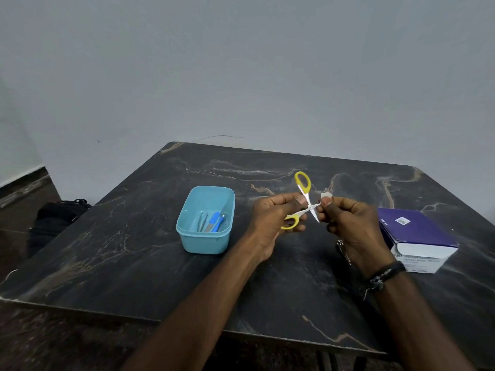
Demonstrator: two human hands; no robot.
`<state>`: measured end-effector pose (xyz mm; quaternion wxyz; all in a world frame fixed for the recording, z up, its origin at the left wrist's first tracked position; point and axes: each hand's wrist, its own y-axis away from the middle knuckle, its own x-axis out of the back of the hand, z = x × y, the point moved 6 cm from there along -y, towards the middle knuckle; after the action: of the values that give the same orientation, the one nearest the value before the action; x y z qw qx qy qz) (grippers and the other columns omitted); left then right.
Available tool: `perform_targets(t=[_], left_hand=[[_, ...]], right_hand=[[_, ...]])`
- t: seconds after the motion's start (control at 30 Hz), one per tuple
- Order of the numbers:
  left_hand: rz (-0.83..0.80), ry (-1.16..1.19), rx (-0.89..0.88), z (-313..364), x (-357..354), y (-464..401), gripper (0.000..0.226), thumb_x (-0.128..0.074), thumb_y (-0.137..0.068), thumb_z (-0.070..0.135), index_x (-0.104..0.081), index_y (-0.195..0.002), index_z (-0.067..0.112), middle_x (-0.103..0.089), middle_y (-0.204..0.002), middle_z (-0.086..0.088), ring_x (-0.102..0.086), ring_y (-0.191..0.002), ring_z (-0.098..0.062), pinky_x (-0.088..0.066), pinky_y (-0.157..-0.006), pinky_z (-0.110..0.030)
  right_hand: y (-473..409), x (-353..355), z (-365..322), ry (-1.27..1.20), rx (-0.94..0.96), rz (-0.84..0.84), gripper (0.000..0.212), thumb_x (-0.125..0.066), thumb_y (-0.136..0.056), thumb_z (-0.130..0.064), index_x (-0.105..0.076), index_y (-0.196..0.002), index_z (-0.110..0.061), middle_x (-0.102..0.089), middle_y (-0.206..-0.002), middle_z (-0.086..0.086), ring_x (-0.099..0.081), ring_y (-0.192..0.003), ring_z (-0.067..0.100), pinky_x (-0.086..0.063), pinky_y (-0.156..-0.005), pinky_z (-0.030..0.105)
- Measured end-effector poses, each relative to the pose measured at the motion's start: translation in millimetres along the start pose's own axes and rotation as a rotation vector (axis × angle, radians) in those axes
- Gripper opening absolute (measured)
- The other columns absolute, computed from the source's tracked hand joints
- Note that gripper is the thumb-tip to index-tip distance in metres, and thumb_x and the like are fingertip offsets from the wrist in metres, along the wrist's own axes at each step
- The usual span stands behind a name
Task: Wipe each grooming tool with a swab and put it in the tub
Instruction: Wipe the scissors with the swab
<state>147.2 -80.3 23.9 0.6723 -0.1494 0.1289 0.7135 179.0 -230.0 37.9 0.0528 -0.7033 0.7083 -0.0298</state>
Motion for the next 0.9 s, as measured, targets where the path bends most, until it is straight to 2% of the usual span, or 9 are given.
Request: perform_targets(t=[0.1,0.17,0.27,0.37,0.53,0.67,0.8,0.9], left_hand=[[-0.091,0.099,0.035,-1.4,-5.4,1.6,0.030,-0.069,-0.084,0.007,-0.066,-0.114,0.003,-0.073,-0.104,-0.011,-0.070,-0.093,-0.025,-0.056,-0.088,-0.045],[-0.110,0.139,0.026,-1.6,-8.2,1.8,0.034,-0.068,-0.082,0.000,-0.064,-0.115,0.003,-0.072,-0.107,-0.012,-0.069,-0.097,-0.028,-0.054,-0.091,-0.049],[-0.067,0.149,0.001,-1.8,-7.0,0.7,0.034,-0.068,-0.079,-0.008,-0.065,-0.111,0.004,-0.070,-0.111,-0.016,-0.069,-0.099,-0.031,-0.058,-0.084,-0.044],[-0.018,0.180,-0.013,-2.7,-3.1,-0.2,0.033,-0.069,-0.077,-0.013,-0.067,-0.105,0.005,-0.071,-0.108,-0.015,-0.070,-0.095,-0.030,-0.060,-0.078,-0.038],[0.037,0.234,-0.038,-0.8,0.6,-2.7,0.033,-0.067,-0.076,-0.014,-0.066,-0.102,0.005,-0.073,-0.095,-0.012,-0.072,-0.077,-0.023,-0.061,-0.066,-0.030],[0.084,0.184,-0.044,-0.3,5.1,-1.9,0.029,-0.071,-0.076,-0.010,-0.067,-0.101,0.005,-0.074,-0.092,-0.012,-0.071,-0.073,-0.022,-0.059,-0.064,-0.028],[0.123,0.212,-0.051,0.6,7.8,-1.8,0.024,-0.069,-0.077,-0.012,-0.067,-0.093,0.006,-0.075,-0.079,-0.005,-0.071,-0.069,-0.015,-0.059,-0.065,-0.026],[0.138,0.220,-0.057,0.9,7.7,-1.3,0.022,-0.067,-0.078,-0.013,-0.066,-0.087,0.007,-0.074,-0.071,0.000,-0.070,-0.063,-0.011,-0.058,-0.062,-0.022]], right_hand=[[0.6,1.4,1.4,-0.100,-0.030,0.020,0.017,-0.064,-0.090,-0.015,-0.067,-0.075,-0.007,-0.068,-0.067,0.004,-0.061,-0.059,0.010,-0.041,-0.048,0.018],[2.0,0.9,2.3,-0.154,-0.057,0.026,0.015,-0.064,-0.090,-0.014,-0.067,-0.078,-0.006,-0.068,-0.067,0.004,-0.062,-0.059,0.008,-0.044,-0.049,0.017],[3.0,-0.8,2.7,-0.213,-0.078,0.018,0.013,-0.065,-0.088,-0.013,-0.068,-0.082,-0.003,-0.070,-0.066,0.004,-0.062,-0.057,0.006,-0.048,-0.049,0.015],[4.8,-5.1,2.8,-0.265,-0.110,-0.023,0.010,-0.064,-0.089,-0.010,-0.068,-0.088,-0.001,-0.072,-0.070,0.007,-0.066,-0.061,0.008,-0.050,-0.051,0.015],[9.7,-16.5,0.5,-0.313,-0.162,-0.116,0.009,-0.060,-0.089,-0.005,-0.065,-0.093,0.002,-0.073,-0.073,0.008,-0.070,-0.064,0.009,-0.052,-0.052,0.014],[12.2,-18.2,0.1,-0.243,-0.145,-0.152,0.008,-0.062,-0.088,-0.006,-0.067,-0.090,-0.001,-0.073,-0.072,0.006,-0.069,-0.065,0.009,-0.050,-0.051,0.015],[11.4,-16.8,2.4,-0.121,-0.136,-0.168,0.009,-0.066,-0.087,-0.013,-0.070,-0.089,-0.006,-0.073,-0.083,0.007,-0.067,-0.072,0.012,-0.047,-0.055,0.020],[10.7,-19.6,5.8,-0.052,-0.156,-0.200,0.007,-0.067,-0.086,-0.013,-0.071,-0.082,-0.009,-0.072,-0.081,0.004,-0.064,-0.074,0.013,-0.045,-0.058,0.022]])
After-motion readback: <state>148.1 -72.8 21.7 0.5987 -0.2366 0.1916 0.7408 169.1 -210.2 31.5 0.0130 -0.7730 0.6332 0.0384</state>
